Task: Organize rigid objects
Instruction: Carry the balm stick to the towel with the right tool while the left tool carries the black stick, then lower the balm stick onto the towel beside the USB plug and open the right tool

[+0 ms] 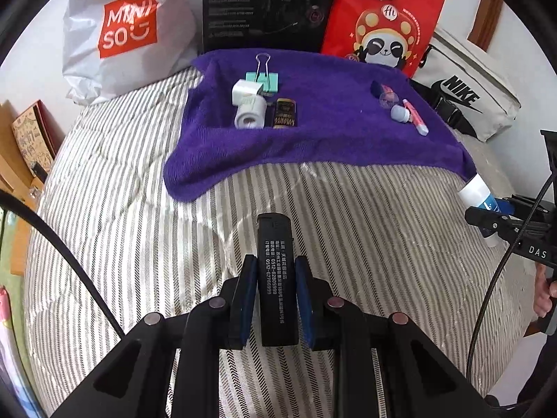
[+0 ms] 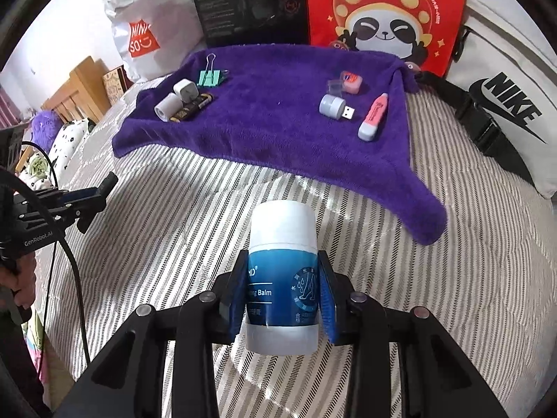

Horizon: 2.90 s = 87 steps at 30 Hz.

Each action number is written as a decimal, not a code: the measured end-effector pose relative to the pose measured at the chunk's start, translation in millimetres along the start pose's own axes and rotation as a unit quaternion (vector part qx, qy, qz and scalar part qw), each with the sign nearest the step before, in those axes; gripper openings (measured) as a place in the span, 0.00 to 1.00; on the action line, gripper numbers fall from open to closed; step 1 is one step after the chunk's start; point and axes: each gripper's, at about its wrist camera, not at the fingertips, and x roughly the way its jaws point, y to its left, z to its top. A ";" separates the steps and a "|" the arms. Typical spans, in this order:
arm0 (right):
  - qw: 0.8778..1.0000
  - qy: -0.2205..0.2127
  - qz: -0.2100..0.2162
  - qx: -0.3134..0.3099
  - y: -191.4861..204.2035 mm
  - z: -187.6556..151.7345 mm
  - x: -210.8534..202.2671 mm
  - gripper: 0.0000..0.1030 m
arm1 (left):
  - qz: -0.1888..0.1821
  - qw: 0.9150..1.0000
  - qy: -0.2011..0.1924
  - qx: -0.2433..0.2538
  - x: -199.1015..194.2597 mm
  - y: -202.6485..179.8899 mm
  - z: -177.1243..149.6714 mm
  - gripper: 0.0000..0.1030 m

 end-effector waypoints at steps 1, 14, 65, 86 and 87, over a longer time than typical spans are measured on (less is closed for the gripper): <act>1.000 -0.001 0.002 0.001 -1.6 0.6 -1.2 0.35 | 0.000 1.000 -0.001 0.000 -1.1 -0.7 1.9 0.20; 0.999 -0.022 0.015 0.018 -15.9 26.9 -16.5 0.35 | -0.005 1.000 -0.022 0.016 -13.1 -8.3 40.9 0.20; 0.995 0.042 -0.011 -0.089 -23.4 120.4 79.9 0.45 | -0.039 0.999 -0.010 -0.003 37.7 5.9 116.7 0.20; 0.999 -0.019 -0.030 0.007 -50.6 74.1 16.1 0.48 | -0.038 0.999 -0.006 0.010 85.5 -27.2 165.3 0.21; 0.999 -0.022 -0.025 0.010 -50.1 72.2 14.5 0.50 | -0.038 0.999 -0.004 0.010 89.0 -28.3 168.4 0.21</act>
